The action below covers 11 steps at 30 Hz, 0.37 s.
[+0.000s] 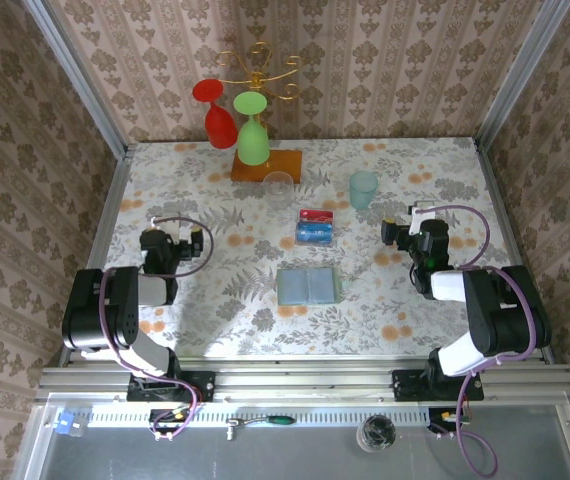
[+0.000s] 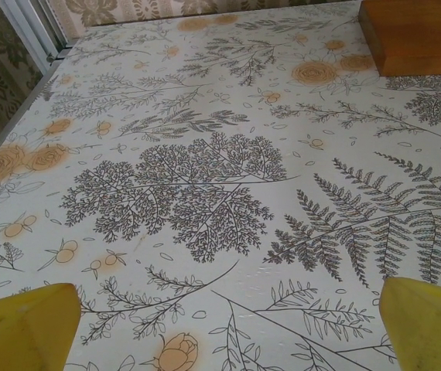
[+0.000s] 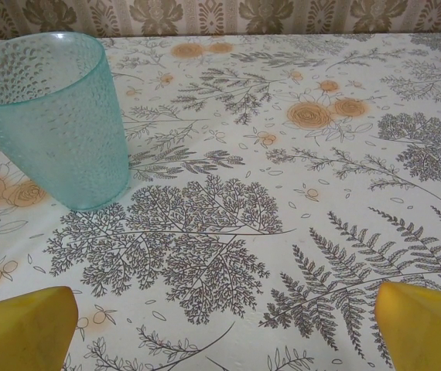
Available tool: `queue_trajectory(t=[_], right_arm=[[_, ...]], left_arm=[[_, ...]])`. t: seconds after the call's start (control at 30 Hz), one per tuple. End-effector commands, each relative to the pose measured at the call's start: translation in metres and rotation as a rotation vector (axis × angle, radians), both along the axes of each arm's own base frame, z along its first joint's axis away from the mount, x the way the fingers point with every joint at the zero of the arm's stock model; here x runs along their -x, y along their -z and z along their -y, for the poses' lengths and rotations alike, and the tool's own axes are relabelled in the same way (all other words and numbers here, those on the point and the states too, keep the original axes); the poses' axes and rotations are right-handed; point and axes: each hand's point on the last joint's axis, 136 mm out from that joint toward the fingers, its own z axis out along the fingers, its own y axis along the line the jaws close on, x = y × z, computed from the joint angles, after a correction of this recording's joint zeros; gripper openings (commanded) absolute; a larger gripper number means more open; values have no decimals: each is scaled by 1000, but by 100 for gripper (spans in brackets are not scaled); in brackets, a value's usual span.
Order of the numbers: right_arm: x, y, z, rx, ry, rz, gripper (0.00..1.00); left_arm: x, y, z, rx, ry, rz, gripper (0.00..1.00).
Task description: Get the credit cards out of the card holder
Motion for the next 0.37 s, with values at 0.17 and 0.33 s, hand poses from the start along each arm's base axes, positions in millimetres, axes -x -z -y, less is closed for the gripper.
queue_trajectory(t=[0.17, 0.33], right_arm=[[-2, -2, 0, -7, -5, 19, 100], [0, -2, 0, -10, -5, 23, 100]], left_arm=[[-8, -15, 2, -29, 7, 52, 100], [-8, -15, 3, -30, 7, 52, 100]])
